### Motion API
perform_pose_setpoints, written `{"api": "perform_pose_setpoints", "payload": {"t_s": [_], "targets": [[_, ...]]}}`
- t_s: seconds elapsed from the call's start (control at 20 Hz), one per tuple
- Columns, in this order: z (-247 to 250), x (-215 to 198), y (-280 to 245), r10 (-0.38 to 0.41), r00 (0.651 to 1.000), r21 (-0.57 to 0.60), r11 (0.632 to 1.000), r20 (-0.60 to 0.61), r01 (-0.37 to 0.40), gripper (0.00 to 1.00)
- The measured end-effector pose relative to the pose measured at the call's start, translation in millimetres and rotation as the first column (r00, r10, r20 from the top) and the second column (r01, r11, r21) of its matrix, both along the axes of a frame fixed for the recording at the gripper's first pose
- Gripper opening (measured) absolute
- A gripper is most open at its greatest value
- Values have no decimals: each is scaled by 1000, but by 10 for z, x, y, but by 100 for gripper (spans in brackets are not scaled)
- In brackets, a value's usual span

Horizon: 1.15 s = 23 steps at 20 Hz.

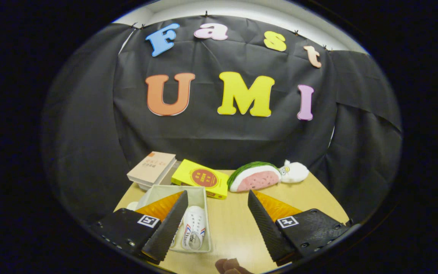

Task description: Open the storage box then place both shoes into the box .Put the left shoe in first, then the right shoe, with the right side of both shoes facing outward in a uniform manner.

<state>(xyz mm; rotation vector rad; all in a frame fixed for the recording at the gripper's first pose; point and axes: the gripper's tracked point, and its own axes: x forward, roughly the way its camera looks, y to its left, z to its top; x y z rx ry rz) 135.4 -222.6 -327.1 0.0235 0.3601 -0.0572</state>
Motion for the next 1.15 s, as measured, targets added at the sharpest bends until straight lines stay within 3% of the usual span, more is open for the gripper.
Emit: {"api": "perform_pose_setpoints", "payload": {"t_s": [0.45,0.85,1.15], "targets": [[1122,-592,-533,10,961,-36,999,275,0,96],[1379,-794,-657,-26,960,43,999,277,15,96],[1492,-876,-599,-12,955,27,1000,295,4,96]]}}
